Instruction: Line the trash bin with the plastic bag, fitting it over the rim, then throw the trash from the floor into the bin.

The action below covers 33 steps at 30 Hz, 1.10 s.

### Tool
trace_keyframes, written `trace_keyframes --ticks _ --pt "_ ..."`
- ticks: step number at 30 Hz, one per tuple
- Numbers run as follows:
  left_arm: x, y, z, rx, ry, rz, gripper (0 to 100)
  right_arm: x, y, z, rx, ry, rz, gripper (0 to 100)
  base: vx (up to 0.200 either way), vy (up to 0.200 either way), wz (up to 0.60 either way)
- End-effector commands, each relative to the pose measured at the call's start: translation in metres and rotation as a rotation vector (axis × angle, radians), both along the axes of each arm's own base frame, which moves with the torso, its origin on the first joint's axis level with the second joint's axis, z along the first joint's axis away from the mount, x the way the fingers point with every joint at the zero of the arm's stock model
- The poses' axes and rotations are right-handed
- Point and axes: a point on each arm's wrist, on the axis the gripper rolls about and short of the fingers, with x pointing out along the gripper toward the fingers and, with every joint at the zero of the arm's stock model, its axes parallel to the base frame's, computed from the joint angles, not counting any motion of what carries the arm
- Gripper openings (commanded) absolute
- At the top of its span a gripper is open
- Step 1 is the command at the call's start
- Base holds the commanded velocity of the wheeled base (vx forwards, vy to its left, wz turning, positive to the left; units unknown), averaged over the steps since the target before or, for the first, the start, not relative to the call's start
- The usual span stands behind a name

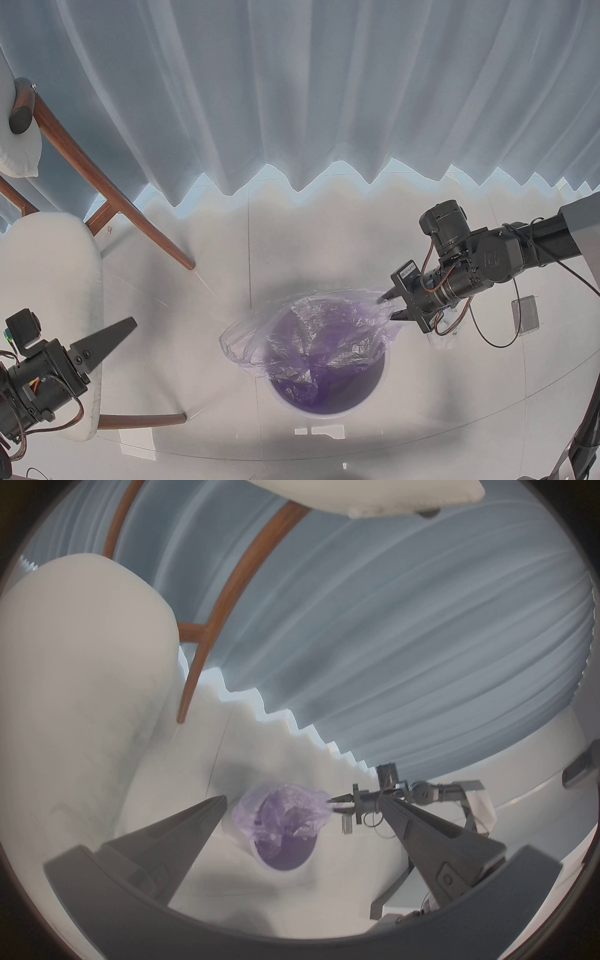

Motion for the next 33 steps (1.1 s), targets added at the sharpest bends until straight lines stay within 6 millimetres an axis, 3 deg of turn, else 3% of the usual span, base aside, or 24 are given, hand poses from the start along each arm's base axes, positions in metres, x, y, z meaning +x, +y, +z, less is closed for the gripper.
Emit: trace_keyframes --ticks 1,5,8,9,10,14,17,19,20,21,24,28,33 --pt "0.004 -0.009 -0.009 0.056 0.069 -0.071 100 -0.034 0.004 0.022 -0.03 -0.028 0.09 0 0.0 0.0 0.0" --pt "0.012 -0.021 -0.003 0.066 0.092 -0.136 100 -0.068 -0.002 0.022 -0.104 -0.057 0.189 0 0.0 0.0 0.0" --pt "0.024 -0.036 0.003 0.078 0.183 -0.187 100 -0.096 -0.015 0.011 -0.201 -0.087 0.31 0 0.0 0.0 0.0" --pt "0.024 -0.036 0.003 0.078 0.183 -0.187 100 -0.096 -0.015 0.011 -0.201 -0.087 0.31 0 0.0 0.0 0.0" --pt "0.026 -0.045 0.003 0.073 0.268 -0.23 100 -0.111 -0.023 0.001 -0.233 -0.127 0.377 0 0.0 0.0 0.0" --pt "0.019 -0.064 0.0 0.019 0.427 -0.347 100 -0.132 -0.028 -0.025 -0.25 -0.244 0.46 0 0.0 0.0 0.0" --pt "0.024 -0.076 -0.002 -0.009 0.516 -0.372 100 -0.137 -0.028 -0.033 -0.246 -0.325 0.466 0 0.0 0.0 0.0" --pt "0.042 -0.096 -0.006 -0.032 0.641 -0.371 100 -0.144 -0.028 -0.041 -0.241 -0.416 0.487 0 0.0 0.0 0.0" --pt "0.043 -0.097 -0.006 -0.032 0.647 -0.369 100 -0.145 -0.028 -0.041 -0.242 -0.419 0.489 0 0.0 0.0 0.0" --pt "0.059 -0.112 -0.011 -0.026 0.705 -0.356 100 -0.147 -0.03 -0.045 -0.25 -0.461 0.508 0 0.0 0.0 0.0" --pt "0.079 -0.129 -0.018 -0.018 0.742 -0.348 100 -0.15 -0.031 -0.046 -0.262 -0.518 0.537 0 0.0 0.0 0.0" --pt "0.1 -0.146 -0.043 0.017 0.831 -0.319 100 -0.153 -0.03 -0.041 -0.248 -0.592 0.548 0 0.0 0.0 0.0" --pt "0.114 -0.158 -0.053 -0.001 0.883 -0.304 100 -0.164 -0.03 -0.041 -0.229 -0.659 0.57 0 0.0 0.0 0.0"
